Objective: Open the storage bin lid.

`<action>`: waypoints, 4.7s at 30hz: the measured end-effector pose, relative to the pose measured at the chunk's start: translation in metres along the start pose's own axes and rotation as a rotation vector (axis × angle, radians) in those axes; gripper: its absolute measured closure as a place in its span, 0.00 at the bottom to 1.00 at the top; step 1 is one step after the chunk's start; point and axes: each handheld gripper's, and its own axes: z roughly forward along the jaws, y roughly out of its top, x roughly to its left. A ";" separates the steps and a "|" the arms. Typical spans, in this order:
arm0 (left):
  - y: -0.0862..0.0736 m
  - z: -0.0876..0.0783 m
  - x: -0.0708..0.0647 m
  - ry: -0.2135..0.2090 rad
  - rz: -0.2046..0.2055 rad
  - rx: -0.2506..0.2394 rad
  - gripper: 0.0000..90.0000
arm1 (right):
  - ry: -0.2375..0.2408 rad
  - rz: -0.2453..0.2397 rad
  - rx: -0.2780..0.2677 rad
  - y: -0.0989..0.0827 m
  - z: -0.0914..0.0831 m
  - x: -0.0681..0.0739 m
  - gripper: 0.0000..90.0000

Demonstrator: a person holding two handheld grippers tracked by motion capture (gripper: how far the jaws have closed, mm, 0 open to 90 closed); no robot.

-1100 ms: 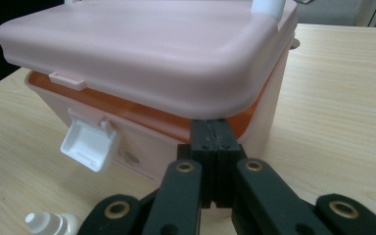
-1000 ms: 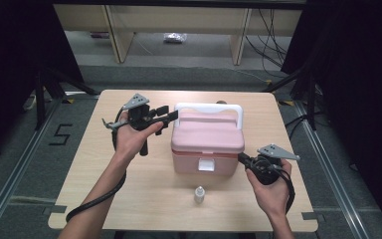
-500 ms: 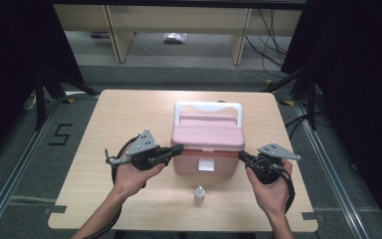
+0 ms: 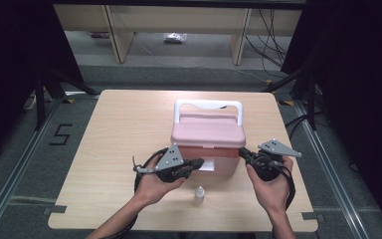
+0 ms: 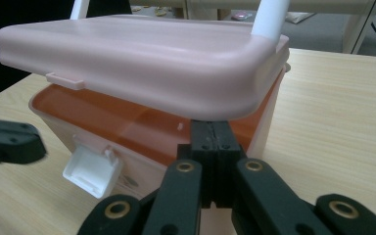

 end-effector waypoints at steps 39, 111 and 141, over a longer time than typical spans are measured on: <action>-0.019 0.021 0.002 0.016 -0.015 0.016 0.99 | -0.008 0.003 -0.082 0.018 0.005 0.004 1.00; -0.023 0.021 0.001 0.016 -0.041 -0.012 0.99 | -0.108 0.034 -0.314 0.062 0.034 0.001 1.00; -0.023 0.022 0.001 0.016 -0.044 -0.009 0.99 | -0.126 0.043 -0.333 0.073 0.041 -0.001 1.00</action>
